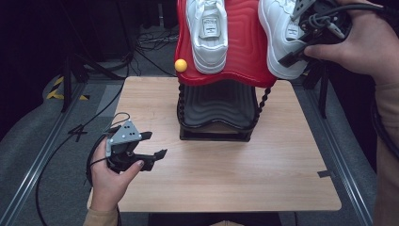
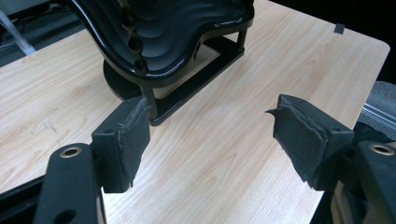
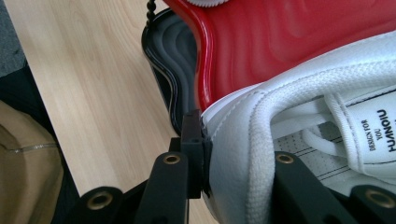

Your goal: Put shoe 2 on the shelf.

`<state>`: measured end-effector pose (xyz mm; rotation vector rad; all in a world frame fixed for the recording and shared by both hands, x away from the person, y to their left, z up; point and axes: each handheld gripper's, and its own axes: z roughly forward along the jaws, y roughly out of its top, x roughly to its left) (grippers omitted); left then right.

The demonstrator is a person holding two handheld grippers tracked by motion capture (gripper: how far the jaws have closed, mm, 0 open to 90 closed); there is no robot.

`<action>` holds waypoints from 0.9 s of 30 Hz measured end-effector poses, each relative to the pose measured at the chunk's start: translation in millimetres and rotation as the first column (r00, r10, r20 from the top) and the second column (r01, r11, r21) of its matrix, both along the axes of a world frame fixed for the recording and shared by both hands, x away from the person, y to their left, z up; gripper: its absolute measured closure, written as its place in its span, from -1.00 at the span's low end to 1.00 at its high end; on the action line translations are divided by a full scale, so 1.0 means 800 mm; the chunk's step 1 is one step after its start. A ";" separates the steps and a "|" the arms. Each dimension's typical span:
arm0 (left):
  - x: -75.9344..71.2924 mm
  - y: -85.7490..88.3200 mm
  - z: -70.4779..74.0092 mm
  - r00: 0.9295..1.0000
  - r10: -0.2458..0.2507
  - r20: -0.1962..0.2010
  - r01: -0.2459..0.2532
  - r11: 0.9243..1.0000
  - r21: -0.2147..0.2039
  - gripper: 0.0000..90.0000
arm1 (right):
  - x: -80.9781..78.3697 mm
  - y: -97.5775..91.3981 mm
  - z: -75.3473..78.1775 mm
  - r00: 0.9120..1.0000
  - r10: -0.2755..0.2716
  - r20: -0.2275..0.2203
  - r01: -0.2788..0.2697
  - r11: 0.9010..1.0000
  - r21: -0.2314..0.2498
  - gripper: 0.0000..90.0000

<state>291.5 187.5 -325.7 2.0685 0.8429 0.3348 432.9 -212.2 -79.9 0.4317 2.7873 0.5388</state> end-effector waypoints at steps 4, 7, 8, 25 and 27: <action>-0.001 0.002 0.001 1.000 -0.005 -0.005 0.005 1.000 -0.006 -0.38 | 0.005 0.014 0.001 1.000 0.011 0.013 -0.011 1.000 -0.003 0.70; 0.000 0.003 0.001 1.000 -0.008 -0.003 0.008 1.000 -0.012 -0.38 | 0.012 0.024 0.001 1.000 0.017 0.017 -0.017 1.000 0.000 0.70; 0.000 0.003 0.001 1.000 -0.008 -0.003 0.008 1.000 -0.012 -0.38 | 0.012 0.024 0.001 1.000 0.017 0.017 -0.017 1.000 0.000 0.70; 0.007 0.008 0.003 1.000 -0.022 0.008 0.022 0.999 -0.034 -0.38 | 0.048 0.075 -0.008 0.998 0.037 0.049 -0.037 0.999 -0.018 0.70; 0.008 0.008 0.001 1.000 -0.020 0.004 0.020 0.999 -0.038 -0.38 | 0.049 0.082 -0.013 0.997 0.052 0.056 -0.050 0.998 -0.029 0.69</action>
